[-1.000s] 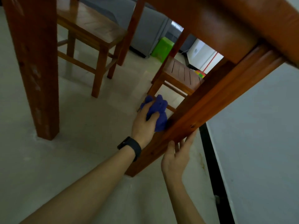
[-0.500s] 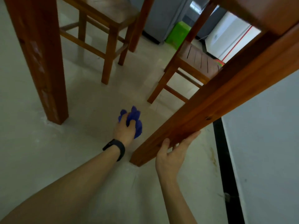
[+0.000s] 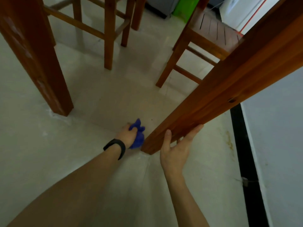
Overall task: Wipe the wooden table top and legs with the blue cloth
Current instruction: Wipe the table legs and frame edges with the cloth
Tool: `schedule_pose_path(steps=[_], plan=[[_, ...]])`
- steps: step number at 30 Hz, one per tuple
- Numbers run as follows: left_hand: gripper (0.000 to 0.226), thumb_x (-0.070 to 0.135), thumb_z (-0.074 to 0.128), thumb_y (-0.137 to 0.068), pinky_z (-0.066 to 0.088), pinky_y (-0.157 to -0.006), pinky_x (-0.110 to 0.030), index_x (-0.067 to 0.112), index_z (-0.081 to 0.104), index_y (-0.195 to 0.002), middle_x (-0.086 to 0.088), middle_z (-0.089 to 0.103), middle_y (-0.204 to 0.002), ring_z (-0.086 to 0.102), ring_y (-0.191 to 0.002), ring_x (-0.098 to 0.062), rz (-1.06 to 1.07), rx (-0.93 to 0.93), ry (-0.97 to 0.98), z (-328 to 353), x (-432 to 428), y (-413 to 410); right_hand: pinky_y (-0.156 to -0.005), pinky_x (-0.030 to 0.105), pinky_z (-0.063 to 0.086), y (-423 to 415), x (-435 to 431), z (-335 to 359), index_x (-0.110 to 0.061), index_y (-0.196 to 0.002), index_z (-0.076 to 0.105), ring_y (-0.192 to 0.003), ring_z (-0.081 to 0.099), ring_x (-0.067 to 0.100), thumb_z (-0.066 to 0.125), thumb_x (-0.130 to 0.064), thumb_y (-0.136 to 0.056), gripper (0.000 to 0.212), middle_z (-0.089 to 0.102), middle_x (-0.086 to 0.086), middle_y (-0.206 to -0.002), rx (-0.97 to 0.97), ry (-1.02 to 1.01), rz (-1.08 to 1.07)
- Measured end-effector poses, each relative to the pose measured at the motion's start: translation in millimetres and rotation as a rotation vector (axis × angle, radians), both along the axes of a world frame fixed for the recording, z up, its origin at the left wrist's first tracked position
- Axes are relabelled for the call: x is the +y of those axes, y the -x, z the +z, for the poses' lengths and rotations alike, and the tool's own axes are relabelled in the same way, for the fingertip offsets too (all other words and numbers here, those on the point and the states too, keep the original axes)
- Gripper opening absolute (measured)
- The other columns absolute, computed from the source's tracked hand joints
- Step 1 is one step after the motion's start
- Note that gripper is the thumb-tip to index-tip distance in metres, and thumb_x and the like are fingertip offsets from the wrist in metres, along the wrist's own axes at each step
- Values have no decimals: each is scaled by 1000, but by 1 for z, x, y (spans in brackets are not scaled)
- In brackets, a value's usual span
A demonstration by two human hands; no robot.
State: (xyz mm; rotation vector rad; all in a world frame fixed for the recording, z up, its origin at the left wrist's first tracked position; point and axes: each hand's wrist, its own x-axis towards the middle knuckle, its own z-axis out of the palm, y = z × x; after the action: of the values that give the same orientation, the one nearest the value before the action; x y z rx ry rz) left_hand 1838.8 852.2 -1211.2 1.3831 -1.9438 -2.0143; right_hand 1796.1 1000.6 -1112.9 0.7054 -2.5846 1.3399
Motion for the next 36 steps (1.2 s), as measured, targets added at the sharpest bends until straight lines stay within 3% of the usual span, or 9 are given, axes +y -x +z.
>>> schedule_pose_path(steps=[3, 7, 12, 18, 22, 25, 28, 32, 36], plan=[[39, 33, 39, -102, 47, -94, -40, 32, 41, -141, -2, 56, -126, 58, -107, -26, 223, 137, 116, 27, 9, 31, -109, 31, 34, 2, -3, -6, -53, -142, -28, -137, 33, 9, 52, -42, -96, 93, 15, -11, -159, -2, 26, -19], [39, 39, 40, -98, 49, -99, -40, 42, 45, -137, -3, 51, -140, 57, -114, -26, 19, 151, 136, 10, 52, 40, -109, 35, 35, 3, -3, -9, -57, -140, -28, -135, 33, 9, 52, -44, -96, 92, 18, -18, -150, -13, 30, -35], [43, 44, 47, -100, 47, -84, -25, 20, 54, -135, -7, 58, -134, 61, -104, -23, -537, -342, 67, -41, 33, -11, -110, 36, 32, 2, -4, -11, -61, -136, -29, -131, 31, 8, 50, -48, -95, 90, 15, -23, -147, 0, 19, -44], [45, 35, 44, -100, 47, -101, -37, 30, 41, -145, -3, 53, -139, 58, -114, -28, 86, -20, 45, -37, 20, 24, -110, 35, 32, 4, -6, -15, -59, -139, -28, -138, 35, 16, 51, -45, -97, 91, 14, -23, -149, -12, 27, -63], [49, 39, 36, -103, 35, -107, -30, 24, 36, -150, -8, 35, -154, 45, -133, -31, -195, -124, 161, -37, 43, 33, -111, 37, 34, 6, -3, -15, -54, -142, -28, -142, 36, 24, 51, -44, -99, 90, 18, -9, -158, -4, 32, -30], [36, 36, 42, -101, 50, -93, -36, 15, 61, -123, -9, 65, -121, 63, -107, -29, -672, -440, -28, -39, 31, 6, -112, 38, 33, 5, -1, -12, -54, -141, -30, -141, 35, 21, 48, -48, -98, 89, 17, -13, -155, -34, -13, -25], [15, 18, 50, -89, 48, -60, -28, 12, 62, -96, -4, 61, -78, 58, -65, -18, -788, -503, -311, -25, 34, -11, -107, 27, 33, 6, 7, -9, -57, -140, -27, -133, 32, 5, 48, -43, -99, 87, 17, -22, -147, -66, -30, -5], [13, 20, 54, -72, 40, -53, -26, 15, 52, -84, -3, 54, -66, 51, -56, -19, -546, -318, -423, -2, 45, -6, -102, 28, 45, 5, 35, -39, -44, -153, 8, -130, 47, 7, 51, -44, -98, 70, 36, -15, -152, -307, -62, -38], [10, 21, 52, -71, 34, -50, -25, 14, 51, -79, -5, 52, -67, 49, -56, -20, -343, -170, -464, 20, 59, -5, -109, 44, 41, -24, 56, -86, -25, -152, 30, -131, 48, 19, 54, -54, -94, 69, 43, 1, -150, -908, 50, -231]])
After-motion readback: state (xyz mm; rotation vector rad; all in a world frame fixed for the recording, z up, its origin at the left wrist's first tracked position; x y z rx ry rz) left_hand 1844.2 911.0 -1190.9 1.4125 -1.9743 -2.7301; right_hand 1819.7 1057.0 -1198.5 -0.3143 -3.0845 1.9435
